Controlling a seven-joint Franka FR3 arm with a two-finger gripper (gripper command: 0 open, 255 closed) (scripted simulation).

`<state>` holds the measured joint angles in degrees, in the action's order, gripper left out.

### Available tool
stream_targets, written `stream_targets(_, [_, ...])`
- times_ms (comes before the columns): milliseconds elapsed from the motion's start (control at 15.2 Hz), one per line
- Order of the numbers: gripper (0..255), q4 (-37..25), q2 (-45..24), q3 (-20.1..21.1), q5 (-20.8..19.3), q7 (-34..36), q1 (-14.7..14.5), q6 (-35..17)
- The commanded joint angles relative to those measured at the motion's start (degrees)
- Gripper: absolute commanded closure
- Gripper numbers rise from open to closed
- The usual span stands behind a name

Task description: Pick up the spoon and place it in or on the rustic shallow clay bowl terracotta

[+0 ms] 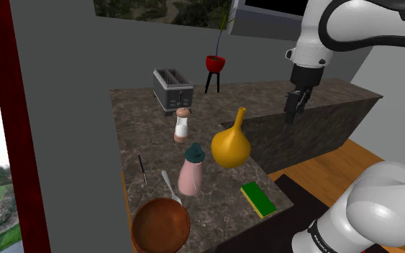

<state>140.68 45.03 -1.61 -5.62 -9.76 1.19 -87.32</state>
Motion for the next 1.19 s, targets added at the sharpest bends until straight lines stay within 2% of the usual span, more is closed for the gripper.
stream_targets(0, [0,0.0,0.0,0.0,0.0,0.0,0.0,0.0])
stream_targets(594, [0,5.77,-10.25,3.3,7.81,6.45,-3.12,-16.19])
stream_targets(1122, [0,5.63,-24.18,6.3,14.59,10.12,-6.35,-30.98])
